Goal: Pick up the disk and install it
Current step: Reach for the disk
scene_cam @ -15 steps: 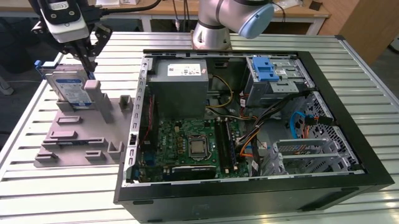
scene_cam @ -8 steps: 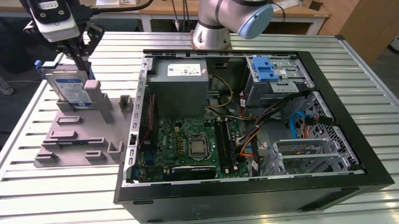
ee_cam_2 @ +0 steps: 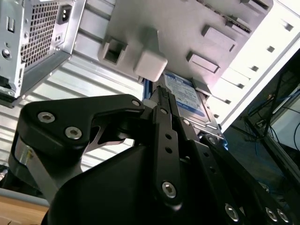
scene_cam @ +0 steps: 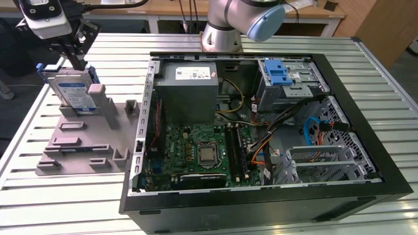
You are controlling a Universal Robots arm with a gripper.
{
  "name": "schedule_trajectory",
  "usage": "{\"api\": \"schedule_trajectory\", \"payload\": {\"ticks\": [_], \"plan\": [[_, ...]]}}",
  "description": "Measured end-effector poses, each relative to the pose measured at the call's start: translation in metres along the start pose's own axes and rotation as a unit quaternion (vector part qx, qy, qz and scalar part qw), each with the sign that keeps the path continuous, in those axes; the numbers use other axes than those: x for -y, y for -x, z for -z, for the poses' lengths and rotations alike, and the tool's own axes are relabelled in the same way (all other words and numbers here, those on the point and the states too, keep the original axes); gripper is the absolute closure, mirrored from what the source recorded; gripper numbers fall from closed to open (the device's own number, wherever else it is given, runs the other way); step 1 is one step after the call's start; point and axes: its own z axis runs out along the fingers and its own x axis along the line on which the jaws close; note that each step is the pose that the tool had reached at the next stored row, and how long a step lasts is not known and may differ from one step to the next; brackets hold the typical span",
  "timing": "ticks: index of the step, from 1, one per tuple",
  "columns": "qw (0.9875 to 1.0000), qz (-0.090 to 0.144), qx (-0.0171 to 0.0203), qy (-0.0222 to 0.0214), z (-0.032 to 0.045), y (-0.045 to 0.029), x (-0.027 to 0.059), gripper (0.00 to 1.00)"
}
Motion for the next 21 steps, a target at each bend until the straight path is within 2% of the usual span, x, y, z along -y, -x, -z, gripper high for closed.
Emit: {"api": "schedule_trajectory", "payload": {"ticks": [10,21], "plan": [[1.0,0.0,-0.0001,0.0,-0.0025,-0.0187,-0.0053,0.85],[1.0,0.0,-0.0004,0.0,-0.0051,-0.0344,-0.0076,0.85]]}}
